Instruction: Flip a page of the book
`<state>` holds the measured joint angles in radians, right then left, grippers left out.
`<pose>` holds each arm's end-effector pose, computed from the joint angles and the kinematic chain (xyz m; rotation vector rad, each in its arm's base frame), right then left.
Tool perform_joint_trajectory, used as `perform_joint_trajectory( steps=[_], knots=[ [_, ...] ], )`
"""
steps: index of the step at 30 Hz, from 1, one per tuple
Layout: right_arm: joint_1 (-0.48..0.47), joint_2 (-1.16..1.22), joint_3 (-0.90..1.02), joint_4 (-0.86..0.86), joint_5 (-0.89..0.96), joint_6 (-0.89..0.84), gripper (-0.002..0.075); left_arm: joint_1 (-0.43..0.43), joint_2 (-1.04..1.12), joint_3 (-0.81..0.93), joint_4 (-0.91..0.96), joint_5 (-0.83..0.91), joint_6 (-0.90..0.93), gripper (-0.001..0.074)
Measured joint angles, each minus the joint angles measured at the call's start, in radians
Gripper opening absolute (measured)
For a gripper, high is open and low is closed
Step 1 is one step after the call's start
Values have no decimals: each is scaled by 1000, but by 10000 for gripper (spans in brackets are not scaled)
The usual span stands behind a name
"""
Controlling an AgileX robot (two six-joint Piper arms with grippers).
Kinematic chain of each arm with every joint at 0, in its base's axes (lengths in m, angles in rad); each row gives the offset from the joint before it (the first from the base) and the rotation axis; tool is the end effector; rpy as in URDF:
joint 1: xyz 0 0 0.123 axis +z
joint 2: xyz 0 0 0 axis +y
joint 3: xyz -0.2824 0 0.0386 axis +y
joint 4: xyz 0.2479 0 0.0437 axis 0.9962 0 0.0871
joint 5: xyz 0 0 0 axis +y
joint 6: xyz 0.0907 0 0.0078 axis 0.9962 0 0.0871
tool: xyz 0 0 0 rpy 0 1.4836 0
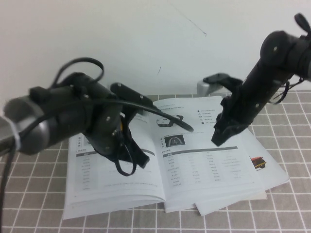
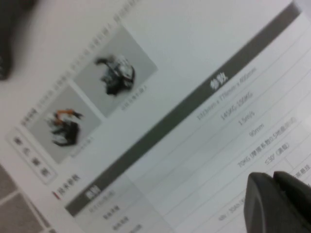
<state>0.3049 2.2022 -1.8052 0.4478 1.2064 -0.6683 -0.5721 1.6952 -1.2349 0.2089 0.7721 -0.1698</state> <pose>0.4189 0.1705 0.1897 -1.1803 2.7052 0.6078 0.3038 -0.1799 0.2458 0.6908 2.5926 0.0133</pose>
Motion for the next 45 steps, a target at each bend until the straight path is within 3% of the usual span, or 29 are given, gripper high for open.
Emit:
perform_joint_trajectory(
  steps=[12,22,27,32,40,45],
  knots=[
    [0,-400,-58,-295,28,119,-1,0,-500,31,179,-39,-77,-4],
    [0,-650,-27,-374,28,162,-1,0,-841,399,455,-148,-381,-4],
    [0,-816,191,-415,15,203,-1,0,-972,635,561,-161,-570,-4],
    [0,-1028,543,-484,-167,305,-1,0,-1082,792,586,-163,-671,-4],
    [0,-1337,1085,-554,-446,507,-2,0,-1157,836,619,-177,-744,-4],
    [0,-1466,1281,-555,-544,587,-2,0,-1157,868,649,-238,-787,-4]
  ],
)
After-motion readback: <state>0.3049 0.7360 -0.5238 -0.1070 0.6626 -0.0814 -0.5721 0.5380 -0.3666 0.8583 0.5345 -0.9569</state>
